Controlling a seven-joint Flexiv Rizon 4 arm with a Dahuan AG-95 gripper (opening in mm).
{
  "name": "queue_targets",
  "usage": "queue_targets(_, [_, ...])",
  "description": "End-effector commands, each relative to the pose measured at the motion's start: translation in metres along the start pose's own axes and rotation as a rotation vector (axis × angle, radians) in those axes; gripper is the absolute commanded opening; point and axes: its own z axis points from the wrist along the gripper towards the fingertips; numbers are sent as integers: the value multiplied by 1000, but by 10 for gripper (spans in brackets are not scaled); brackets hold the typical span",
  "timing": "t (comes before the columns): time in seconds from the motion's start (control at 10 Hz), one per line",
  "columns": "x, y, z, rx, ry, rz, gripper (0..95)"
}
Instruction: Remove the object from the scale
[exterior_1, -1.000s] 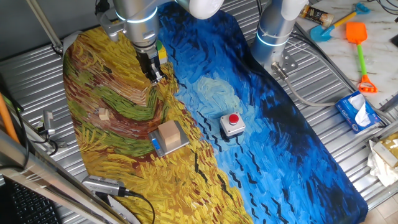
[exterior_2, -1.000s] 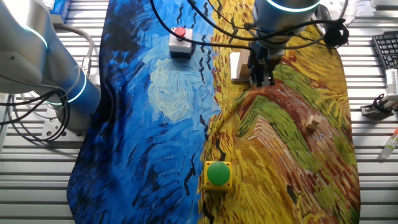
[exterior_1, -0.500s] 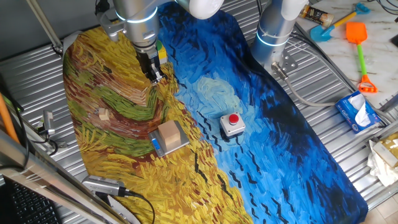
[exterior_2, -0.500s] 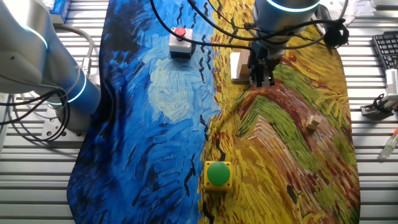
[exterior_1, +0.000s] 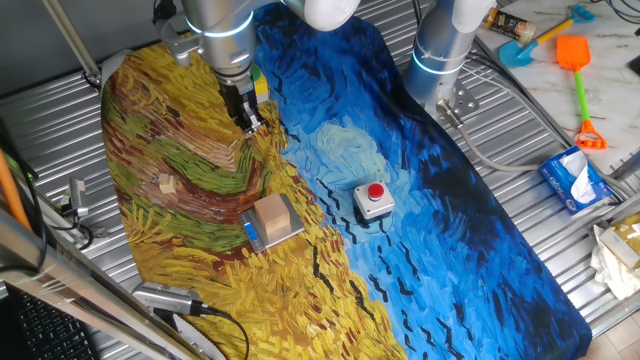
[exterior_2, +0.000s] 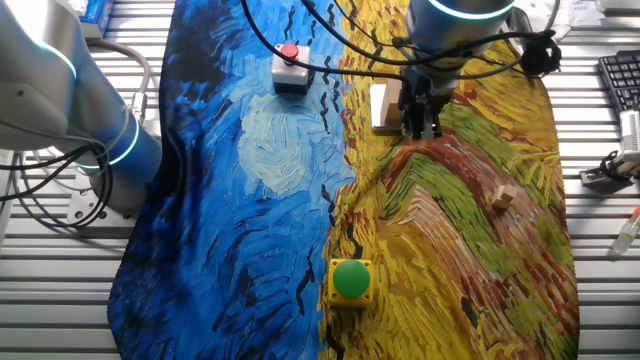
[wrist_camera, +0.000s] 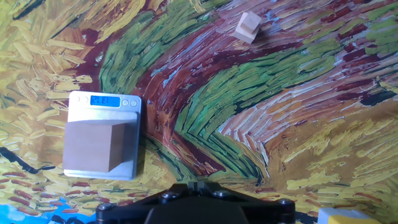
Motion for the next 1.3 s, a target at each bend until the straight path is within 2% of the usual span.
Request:
queue_targets(0.1, [-16, 23, 4, -15, 20, 60, 190])
queue_targets(0.4, [-16, 24, 4, -15, 21, 57, 190])
queue_targets(0.5, [-17, 25, 4, -16, 23, 57, 380])
queue_targets(0.8, [-19, 28, 5, -29, 28, 53, 380])
queue_targets(1.1, [-19, 28, 5, -27, 30, 65, 380])
queue_targets(1.3, [-19, 28, 5, -23, 20, 44, 380])
